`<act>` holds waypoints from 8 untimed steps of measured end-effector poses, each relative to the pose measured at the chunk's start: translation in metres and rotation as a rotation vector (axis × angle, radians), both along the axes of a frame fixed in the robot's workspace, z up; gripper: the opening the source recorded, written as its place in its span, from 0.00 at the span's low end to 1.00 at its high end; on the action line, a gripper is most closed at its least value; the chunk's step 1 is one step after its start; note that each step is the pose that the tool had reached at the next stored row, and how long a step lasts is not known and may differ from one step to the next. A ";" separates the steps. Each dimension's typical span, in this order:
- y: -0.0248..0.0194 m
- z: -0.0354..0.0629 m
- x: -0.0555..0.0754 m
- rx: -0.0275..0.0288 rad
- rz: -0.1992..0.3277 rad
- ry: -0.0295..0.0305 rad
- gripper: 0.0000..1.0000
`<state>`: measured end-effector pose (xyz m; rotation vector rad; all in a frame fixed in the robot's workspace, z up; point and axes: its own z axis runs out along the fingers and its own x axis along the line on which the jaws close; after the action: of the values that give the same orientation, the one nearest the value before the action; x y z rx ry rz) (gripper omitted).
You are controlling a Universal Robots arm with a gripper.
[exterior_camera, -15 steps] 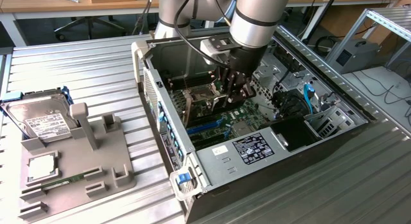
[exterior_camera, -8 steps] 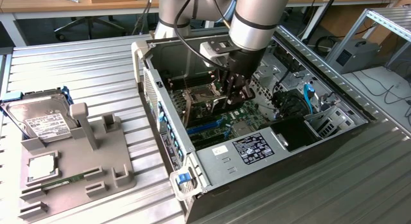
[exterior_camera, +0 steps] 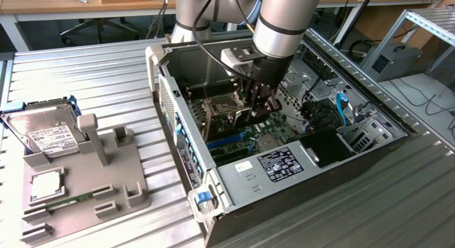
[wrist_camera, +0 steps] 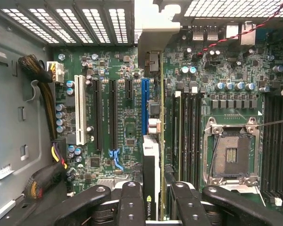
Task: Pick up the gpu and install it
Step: 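Insert the gpu into the slot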
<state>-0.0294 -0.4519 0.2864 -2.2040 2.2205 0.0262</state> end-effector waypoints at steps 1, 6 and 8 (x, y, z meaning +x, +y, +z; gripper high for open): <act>-0.0007 0.0000 0.000 0.0000 0.000 0.0000 0.27; -0.0056 0.0001 0.000 -0.0003 0.000 0.0001 0.27; -0.0056 0.0001 0.000 -0.0003 0.000 0.0001 0.27</act>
<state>-0.0293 -0.4575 0.2865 -2.2043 2.2207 0.0260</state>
